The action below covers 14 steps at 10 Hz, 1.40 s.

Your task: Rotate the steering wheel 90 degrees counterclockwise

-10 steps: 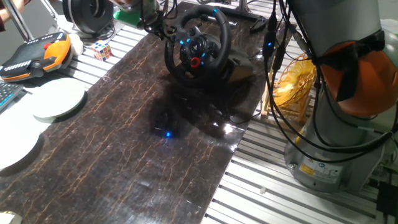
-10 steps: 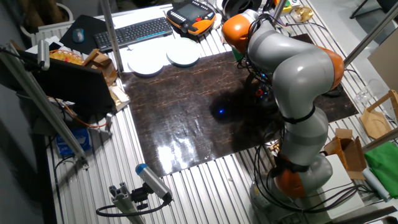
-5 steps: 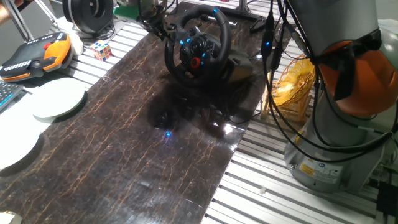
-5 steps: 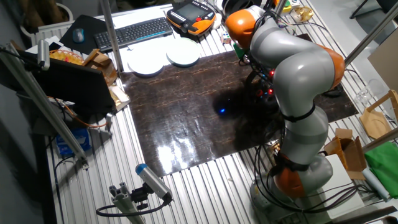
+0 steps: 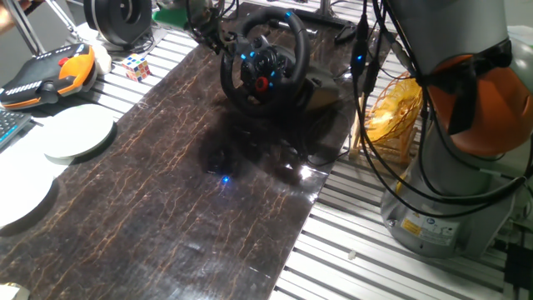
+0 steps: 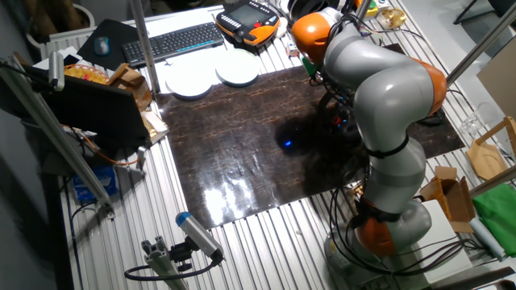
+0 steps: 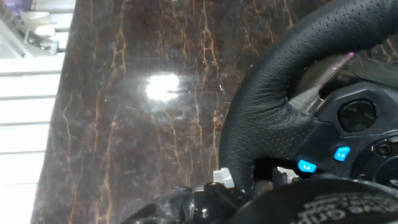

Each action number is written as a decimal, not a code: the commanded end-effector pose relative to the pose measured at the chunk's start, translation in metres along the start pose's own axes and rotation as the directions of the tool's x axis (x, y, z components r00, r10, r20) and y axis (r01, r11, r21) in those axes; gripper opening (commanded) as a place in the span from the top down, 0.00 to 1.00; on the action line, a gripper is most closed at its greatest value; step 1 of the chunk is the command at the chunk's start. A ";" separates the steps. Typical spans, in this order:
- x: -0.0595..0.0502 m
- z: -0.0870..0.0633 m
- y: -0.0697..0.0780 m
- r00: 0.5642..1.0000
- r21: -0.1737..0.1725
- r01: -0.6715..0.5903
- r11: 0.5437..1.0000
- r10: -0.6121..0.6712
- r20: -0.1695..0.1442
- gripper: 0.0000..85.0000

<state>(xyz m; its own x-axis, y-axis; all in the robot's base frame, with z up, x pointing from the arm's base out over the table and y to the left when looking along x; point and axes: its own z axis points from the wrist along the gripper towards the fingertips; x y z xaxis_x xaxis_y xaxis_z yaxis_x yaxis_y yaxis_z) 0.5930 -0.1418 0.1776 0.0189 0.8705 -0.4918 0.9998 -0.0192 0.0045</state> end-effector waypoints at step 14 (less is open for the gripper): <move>-0.008 0.023 0.011 0.990 0.019 -0.125 0.992 0.123 0.067 0.37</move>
<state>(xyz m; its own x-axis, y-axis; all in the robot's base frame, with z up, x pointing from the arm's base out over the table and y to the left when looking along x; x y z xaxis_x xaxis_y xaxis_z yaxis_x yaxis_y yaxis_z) 0.6033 -0.1609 0.1613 0.1416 0.8266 -0.5447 0.9894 -0.1368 0.0496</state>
